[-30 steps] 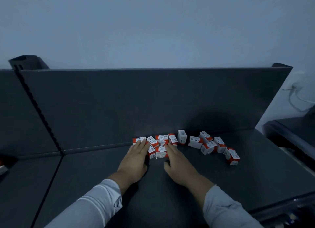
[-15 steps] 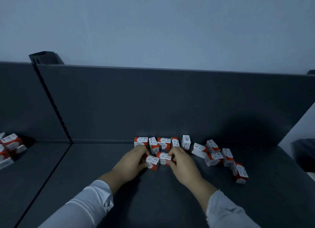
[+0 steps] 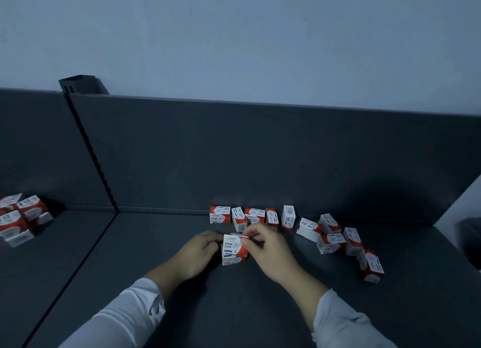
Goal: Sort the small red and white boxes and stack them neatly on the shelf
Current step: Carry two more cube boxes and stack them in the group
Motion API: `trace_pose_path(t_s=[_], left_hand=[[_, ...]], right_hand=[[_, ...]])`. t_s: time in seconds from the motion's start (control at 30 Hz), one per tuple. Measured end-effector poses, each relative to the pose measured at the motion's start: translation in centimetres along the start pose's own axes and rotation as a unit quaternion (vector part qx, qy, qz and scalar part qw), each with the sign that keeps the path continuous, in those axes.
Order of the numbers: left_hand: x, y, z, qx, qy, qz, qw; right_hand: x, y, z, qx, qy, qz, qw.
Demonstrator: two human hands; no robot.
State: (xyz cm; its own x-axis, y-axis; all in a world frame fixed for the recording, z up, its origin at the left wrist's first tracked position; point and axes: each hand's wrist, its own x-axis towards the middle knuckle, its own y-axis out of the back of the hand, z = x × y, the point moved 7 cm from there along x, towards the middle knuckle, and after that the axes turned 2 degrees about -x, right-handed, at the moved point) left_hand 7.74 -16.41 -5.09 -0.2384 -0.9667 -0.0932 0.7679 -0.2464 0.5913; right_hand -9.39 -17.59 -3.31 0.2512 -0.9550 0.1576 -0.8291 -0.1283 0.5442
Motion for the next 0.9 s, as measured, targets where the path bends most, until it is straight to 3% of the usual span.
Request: trace_pose_path(t_s=[0.07,0.13,0.27,0.47,0.73,0.8,0.9], left_hand=[[-0.6,-0.1,-0.1,-0.123,0.0,-0.011,0.992],[-0.9,-0.5,0.0,-0.175,-0.03,-0.024,0.984],[-0.6,-0.5,0.2,0.025,-0.106,0.022,0.994],[-0.5,0.6,-0.5,0.072,-0.113,0.045,0.99],[-0.8,5.4,-4.1,0.139,-0.041,0.113,0.983],[-0.9,6.4,-4.5,0.154,-0.029,0.134,0.978],[-0.8,7.4,-5.1,0.154,-0.012,0.153,0.976]], right_hand=[[0.4,-0.7,0.0,-0.024,0.005,0.018,1.0],[0.8,-1.1,0.3,-0.049,0.001,0.018,0.999],[1.7,-1.5,0.1,-0.078,0.0,-0.008,0.997],[3.9,-0.5,-0.3,-0.14,-0.008,0.07,0.988],[5.9,-2.0,-0.3,-0.28,-0.057,0.057,0.957],[5.7,-1.8,-0.5,-0.257,-0.064,0.071,0.962],[5.1,-0.1,-0.2,-0.126,-0.092,0.105,0.982]])
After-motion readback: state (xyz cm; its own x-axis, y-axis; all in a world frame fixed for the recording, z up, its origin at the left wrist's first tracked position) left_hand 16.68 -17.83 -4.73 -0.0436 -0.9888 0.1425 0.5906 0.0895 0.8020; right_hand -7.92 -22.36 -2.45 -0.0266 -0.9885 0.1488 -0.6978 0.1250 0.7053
